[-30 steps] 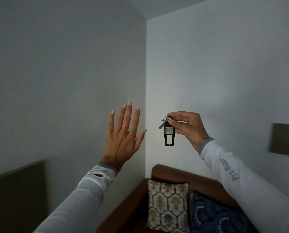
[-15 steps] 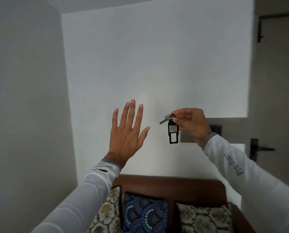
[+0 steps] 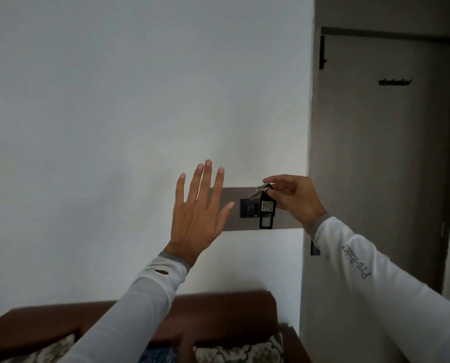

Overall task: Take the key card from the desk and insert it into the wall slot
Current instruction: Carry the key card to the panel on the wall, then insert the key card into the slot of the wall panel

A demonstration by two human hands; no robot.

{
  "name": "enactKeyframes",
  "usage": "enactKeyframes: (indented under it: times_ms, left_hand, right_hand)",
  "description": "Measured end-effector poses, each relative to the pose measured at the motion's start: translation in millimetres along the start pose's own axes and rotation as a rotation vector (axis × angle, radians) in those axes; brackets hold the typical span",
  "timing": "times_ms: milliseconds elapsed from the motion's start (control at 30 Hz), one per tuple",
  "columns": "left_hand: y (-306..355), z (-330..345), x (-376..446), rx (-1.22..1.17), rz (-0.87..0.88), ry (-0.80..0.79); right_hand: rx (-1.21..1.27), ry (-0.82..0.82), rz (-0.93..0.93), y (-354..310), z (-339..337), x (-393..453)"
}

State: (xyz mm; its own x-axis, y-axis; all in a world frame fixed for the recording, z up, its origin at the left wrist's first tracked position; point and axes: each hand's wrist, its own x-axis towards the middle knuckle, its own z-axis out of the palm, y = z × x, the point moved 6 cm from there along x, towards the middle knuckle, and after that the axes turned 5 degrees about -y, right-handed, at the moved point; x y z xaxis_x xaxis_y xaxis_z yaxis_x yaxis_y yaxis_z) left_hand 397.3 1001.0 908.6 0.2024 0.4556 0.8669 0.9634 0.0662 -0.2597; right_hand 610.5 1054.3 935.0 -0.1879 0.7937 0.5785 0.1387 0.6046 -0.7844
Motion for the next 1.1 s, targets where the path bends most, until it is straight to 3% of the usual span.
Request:
enactKeyframes:
  times_ms: [467,667,1100]
  left_hand:
    - [67,173,92,0.1,-0.057,-0.074]
    - [79,231,113,0.162,-0.125,-0.098]
    - [71,401,166,0.187,-0.11,-0.131]
  right_hand:
    - [-0.025,-0.067,-0.005,156,-87,153]
    - [-0.05,-0.14,-0.063,213,-91,226]
    - [-0.061,-0.056,-0.146,323,-45,365]
